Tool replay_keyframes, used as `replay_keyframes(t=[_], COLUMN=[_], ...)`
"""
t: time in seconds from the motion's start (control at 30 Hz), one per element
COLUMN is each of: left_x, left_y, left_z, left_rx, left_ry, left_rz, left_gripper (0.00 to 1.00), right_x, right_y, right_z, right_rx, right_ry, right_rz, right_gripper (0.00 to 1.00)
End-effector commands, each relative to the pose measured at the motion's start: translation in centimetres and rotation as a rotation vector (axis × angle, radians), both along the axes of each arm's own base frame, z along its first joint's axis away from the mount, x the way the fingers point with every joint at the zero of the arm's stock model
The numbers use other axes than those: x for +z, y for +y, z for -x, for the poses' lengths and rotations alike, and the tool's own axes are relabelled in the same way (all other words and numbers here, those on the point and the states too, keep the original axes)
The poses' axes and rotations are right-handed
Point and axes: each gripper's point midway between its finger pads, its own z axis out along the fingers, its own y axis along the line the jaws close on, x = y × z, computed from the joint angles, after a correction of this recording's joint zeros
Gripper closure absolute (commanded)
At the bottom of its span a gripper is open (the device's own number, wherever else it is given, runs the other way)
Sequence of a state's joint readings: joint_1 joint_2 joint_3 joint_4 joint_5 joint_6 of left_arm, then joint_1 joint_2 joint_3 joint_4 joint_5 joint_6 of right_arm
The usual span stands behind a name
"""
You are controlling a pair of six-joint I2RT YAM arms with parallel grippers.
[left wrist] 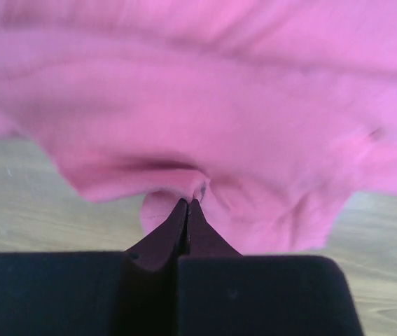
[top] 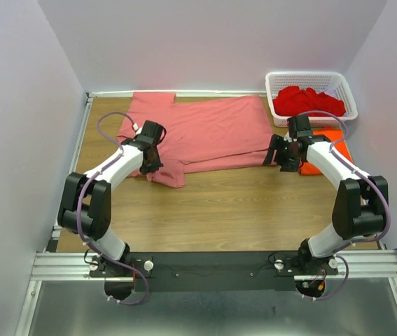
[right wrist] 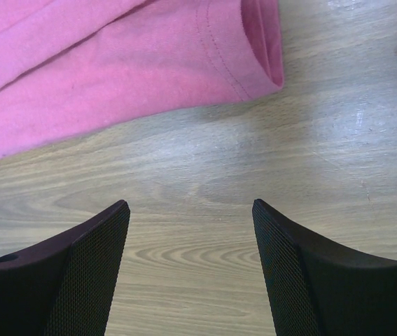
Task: Fold and stack the t-shirts
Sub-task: Fold the tshirt
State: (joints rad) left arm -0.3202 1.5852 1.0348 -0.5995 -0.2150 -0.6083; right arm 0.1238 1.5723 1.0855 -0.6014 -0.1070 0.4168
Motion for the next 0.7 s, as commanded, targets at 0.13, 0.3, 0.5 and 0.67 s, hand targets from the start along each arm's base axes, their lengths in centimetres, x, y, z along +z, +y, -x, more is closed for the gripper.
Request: replay_keyframes(t=[0.13, 0.3, 0.5, 0.67], left_x=[4.0, 5.4, 6.1, 6.3], left_y=[1.8, 1.8, 2.3, 2.7], left_z=[-8.0, -12.7, -16.4, -18.5], left_rx=[0.013, 0.022, 0.058, 0.086], left_ry=[-0.121, -0.193, -0.242, -0.275], left_rz=[-0.124, -0.144, -0.166, -0.146], left_gripper=[1.0, 1.0, 1.0, 1.0], right_x=[1.2, 1.5, 1.9, 2.1], right_y=[0.8, 0.9, 1.1, 1.2], right_z=[-1.1, -1.7, -2.7, -3.7], right_rx=[0.065, 0.071, 0.089, 0.095], right_ry=[-0.044, -0.059, -0.076, -0.095], right_rz=[-0.024, -0.02, -0.024, -0.022], right_gripper=[0.21, 0.21, 0.21, 0.22])
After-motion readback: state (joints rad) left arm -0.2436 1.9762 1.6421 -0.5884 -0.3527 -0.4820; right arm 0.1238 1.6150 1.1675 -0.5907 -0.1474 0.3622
